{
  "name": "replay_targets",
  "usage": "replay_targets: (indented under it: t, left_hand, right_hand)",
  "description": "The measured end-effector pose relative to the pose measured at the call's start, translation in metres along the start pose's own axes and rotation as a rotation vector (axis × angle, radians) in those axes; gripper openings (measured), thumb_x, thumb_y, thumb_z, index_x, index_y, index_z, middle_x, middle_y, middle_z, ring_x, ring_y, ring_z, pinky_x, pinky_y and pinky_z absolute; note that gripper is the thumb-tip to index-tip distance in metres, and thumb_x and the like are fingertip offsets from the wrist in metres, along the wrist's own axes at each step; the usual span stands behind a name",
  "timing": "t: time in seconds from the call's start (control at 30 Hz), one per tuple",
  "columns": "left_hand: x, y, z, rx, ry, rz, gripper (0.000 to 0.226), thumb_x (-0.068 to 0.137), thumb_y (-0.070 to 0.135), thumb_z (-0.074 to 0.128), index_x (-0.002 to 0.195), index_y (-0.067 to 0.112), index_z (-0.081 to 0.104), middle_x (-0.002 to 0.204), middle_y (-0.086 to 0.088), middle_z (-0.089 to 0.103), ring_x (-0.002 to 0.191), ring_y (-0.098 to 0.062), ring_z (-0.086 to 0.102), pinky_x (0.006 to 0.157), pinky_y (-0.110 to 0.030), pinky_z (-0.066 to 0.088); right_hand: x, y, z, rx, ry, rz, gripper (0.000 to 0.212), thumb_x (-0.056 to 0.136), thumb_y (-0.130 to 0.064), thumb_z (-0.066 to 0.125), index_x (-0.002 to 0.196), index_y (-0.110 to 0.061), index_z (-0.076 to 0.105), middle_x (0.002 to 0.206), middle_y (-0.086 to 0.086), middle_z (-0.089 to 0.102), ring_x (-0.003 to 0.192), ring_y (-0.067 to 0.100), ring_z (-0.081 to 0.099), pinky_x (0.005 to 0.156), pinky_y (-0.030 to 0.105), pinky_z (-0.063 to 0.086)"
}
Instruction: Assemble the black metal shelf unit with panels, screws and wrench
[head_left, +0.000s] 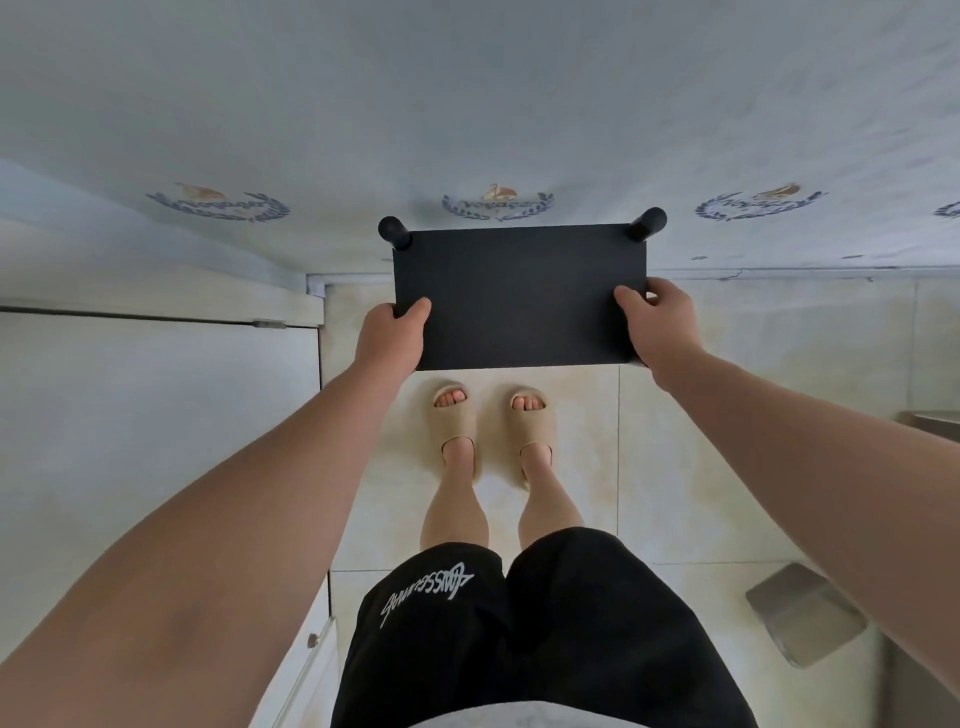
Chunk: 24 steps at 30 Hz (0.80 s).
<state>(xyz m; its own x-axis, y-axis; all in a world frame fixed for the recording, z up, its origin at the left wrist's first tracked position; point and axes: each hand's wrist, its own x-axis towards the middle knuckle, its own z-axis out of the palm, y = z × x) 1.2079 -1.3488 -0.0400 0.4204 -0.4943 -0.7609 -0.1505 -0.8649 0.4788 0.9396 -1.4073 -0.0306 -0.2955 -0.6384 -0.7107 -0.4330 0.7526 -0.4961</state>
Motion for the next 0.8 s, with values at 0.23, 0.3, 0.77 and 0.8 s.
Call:
replay_targets:
  t: [0.23,0.3,0.77,0.8]
  left_hand:
    - [0.021,-0.001,-0.002,-0.008,0.02,0.029,0.035,0.098,0.043,0.052,0.103,0.009,0.061,0.091,-0.001,0.06,0.076,-0.015,0.056,0.065,-0.029,0.046]
    - [0.023,-0.004,0.0,0.001,0.026,0.031,0.036,0.098,0.043,0.051,0.104,0.009,0.061,0.09,-0.001,0.06,0.076,-0.015,0.056,0.063,-0.028,0.045]
    - [0.027,0.005,0.001,0.138,0.004,0.019,0.044,0.099,0.046,0.046,0.121,0.008,0.056,0.109,-0.006,0.06,0.091,-0.026,0.055,0.066,-0.031,0.04]
    - [0.024,0.007,0.0,0.139,-0.002,0.0,0.045,0.099,0.045,0.046,0.124,0.009,0.055,0.114,-0.007,0.06,0.093,-0.026,0.055,0.069,-0.032,0.041]
  right_hand:
    - [0.015,-0.007,0.014,-0.011,0.011,-0.06,0.031,0.098,-0.035,0.056,0.124,-0.019,0.061,0.112,0.002,0.066,0.096,0.022,0.062,0.059,0.026,0.048]
    - [0.019,-0.003,0.017,-0.03,0.009,-0.069,0.031,0.098,-0.034,0.056,0.124,-0.019,0.061,0.112,0.002,0.066,0.097,0.023,0.062,0.061,0.028,0.05]
    - [0.025,-0.009,0.012,-0.114,-0.07,-0.056,0.039,0.097,-0.037,0.058,0.131,-0.02,0.056,0.117,0.001,0.062,0.109,0.029,0.061,0.093,0.051,0.056]
    - [0.022,-0.011,0.011,-0.138,-0.082,-0.058,0.042,0.097,-0.037,0.058,0.135,-0.02,0.054,0.119,0.0,0.061,0.112,0.029,0.061,0.096,0.051,0.055]
